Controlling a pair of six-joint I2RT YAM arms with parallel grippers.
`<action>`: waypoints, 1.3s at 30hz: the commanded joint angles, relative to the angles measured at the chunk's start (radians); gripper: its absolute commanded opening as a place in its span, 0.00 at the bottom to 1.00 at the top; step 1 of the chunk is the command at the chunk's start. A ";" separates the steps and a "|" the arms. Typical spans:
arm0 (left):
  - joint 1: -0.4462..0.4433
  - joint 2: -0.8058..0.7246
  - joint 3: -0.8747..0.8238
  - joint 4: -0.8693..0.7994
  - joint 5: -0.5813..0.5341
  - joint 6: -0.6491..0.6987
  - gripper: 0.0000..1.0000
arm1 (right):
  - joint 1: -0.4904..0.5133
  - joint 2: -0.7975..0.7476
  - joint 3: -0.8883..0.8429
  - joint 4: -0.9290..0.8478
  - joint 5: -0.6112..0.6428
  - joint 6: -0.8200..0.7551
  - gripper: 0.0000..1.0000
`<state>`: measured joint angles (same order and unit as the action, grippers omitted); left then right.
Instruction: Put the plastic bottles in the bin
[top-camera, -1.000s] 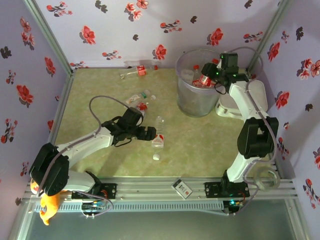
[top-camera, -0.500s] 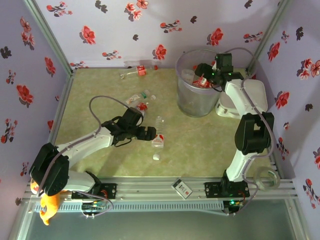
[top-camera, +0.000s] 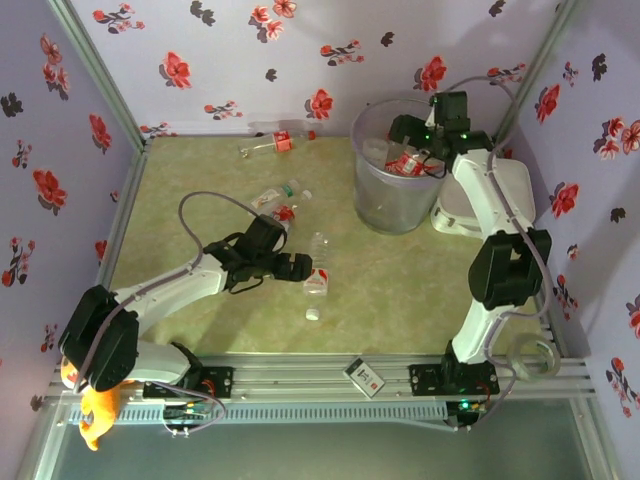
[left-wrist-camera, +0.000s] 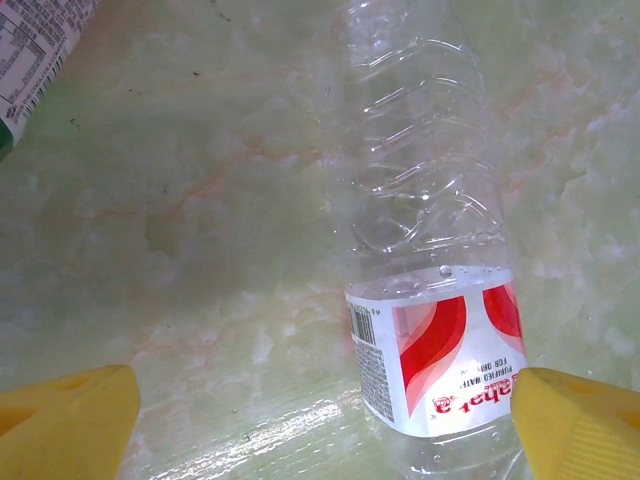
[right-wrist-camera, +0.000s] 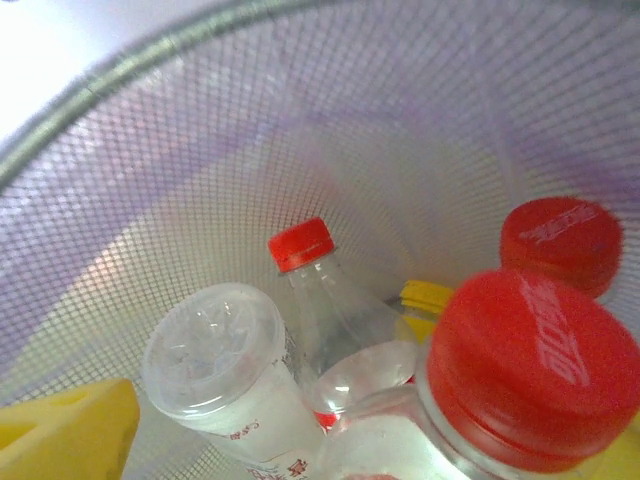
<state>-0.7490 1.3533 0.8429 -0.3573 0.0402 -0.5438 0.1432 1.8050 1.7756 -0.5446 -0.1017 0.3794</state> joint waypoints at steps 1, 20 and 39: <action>-0.009 0.010 0.016 -0.020 -0.018 0.013 0.96 | 0.006 -0.082 0.066 -0.047 0.045 -0.059 0.99; -0.015 0.004 0.005 -0.015 -0.021 0.005 0.96 | 0.007 -0.013 0.058 -0.068 0.013 -0.055 0.60; -0.074 0.092 0.080 -0.028 0.021 -0.092 1.00 | 0.012 -0.175 0.032 -0.049 -0.037 -0.050 0.99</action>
<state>-0.8009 1.4403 0.8902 -0.3756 0.0410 -0.5720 0.1490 1.7390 1.7809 -0.5980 -0.1532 0.3401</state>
